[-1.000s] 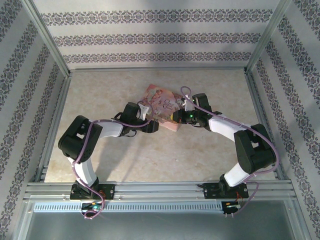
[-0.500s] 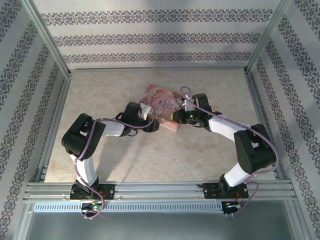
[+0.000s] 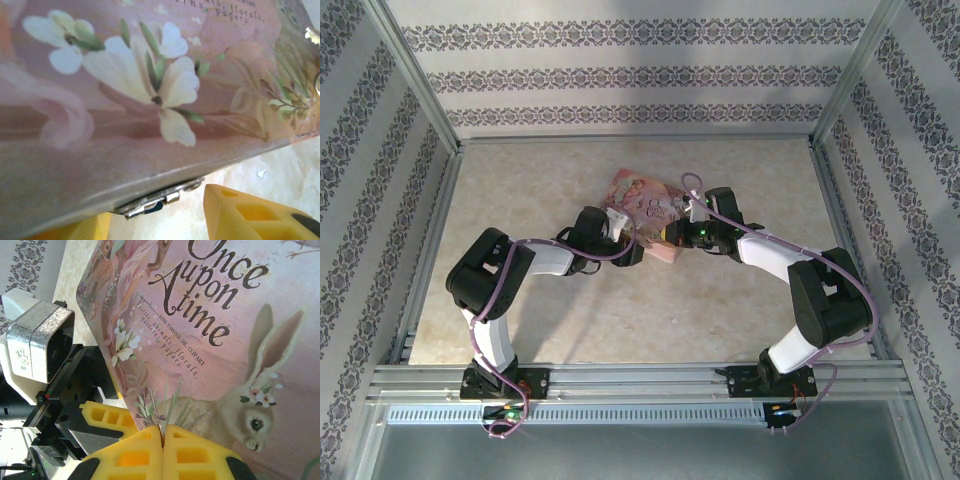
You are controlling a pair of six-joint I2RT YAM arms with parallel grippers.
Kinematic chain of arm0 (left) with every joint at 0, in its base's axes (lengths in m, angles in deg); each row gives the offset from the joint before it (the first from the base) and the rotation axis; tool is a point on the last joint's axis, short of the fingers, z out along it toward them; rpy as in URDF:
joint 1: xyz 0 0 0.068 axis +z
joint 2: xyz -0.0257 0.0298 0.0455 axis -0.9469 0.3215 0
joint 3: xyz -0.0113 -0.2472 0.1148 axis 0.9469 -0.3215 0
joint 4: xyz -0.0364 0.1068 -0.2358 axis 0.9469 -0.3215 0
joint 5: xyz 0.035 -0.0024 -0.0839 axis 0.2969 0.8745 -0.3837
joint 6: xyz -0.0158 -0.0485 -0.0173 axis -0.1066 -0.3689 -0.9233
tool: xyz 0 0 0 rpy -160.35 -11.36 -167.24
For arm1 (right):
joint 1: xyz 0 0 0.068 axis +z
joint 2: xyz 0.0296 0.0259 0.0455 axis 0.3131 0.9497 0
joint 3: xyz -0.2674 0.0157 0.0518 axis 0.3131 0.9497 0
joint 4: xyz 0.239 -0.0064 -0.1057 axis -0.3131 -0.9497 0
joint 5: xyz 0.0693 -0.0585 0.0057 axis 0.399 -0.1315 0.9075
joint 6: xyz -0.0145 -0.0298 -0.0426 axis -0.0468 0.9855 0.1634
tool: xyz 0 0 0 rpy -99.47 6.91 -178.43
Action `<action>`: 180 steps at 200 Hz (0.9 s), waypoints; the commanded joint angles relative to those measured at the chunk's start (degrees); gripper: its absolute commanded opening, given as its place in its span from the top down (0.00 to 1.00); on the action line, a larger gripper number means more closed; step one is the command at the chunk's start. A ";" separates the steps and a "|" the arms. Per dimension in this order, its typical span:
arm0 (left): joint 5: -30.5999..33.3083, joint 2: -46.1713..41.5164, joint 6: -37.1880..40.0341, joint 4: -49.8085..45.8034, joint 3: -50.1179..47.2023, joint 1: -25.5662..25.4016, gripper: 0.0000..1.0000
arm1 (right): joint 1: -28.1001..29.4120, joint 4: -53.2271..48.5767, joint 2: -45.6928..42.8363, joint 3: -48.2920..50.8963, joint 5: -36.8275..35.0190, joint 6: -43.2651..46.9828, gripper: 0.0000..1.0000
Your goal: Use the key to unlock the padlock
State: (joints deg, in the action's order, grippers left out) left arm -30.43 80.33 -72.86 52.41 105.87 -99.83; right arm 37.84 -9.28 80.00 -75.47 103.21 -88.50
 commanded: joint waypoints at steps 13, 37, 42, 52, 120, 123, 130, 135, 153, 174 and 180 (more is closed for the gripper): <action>1.35 0.69 -1.48 4.46 0.59 -1.30 0.52 | -0.61 -3.02 1.40 2.34 -1.56 0.61 1.00; 2.09 0.85 -2.50 4.87 0.64 -1.37 0.57 | -0.60 -2.93 1.23 2.38 -1.56 0.56 1.00; 2.16 0.83 -2.73 5.06 0.64 -1.39 0.58 | -0.61 -2.93 1.22 2.38 -1.56 0.56 1.00; 2.14 0.98 -3.00 5.14 0.88 -1.39 0.61 | -0.61 -2.85 1.22 2.45 -1.51 0.48 1.00; 3.21 -0.58 -5.38 5.50 1.18 -1.76 0.75 | -0.48 -2.38 -2.41 2.64 -1.39 0.91 1.00; 3.16 -0.82 -5.64 5.67 1.09 -1.77 0.76 | -0.51 -2.40 -2.79 2.63 -1.38 1.03 1.00; 3.11 -1.10 -6.08 5.78 0.83 -1.96 0.76 | -0.52 -2.38 -3.89 2.74 -1.47 1.16 1.00; 3.14 -1.38 -6.41 5.79 0.74 -2.08 0.76 | -0.52 -2.40 -4.68 2.77 -1.54 1.33 1.00; 3.14 -2.49 -7.23 4.64 0.67 -2.77 0.76 | -0.52 -2.43 -7.95 3.79 -2.14 2.43 1.00; 2.89 -4.17 -9.21 2.60 0.60 -3.36 0.76 | -0.12 -2.49 -12.34 6.90 -3.32 4.34 1.00; 2.86 -4.72 -10.38 2.58 0.32 -3.58 0.76 | 0.14 -2.44 -13.76 8.15 -3.84 5.03 1.00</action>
State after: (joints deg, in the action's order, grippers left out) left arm -26.87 79.85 -79.61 52.87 105.87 -102.23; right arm 37.86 -11.11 71.33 -70.77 101.42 -86.91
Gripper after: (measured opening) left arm 0.242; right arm 0.051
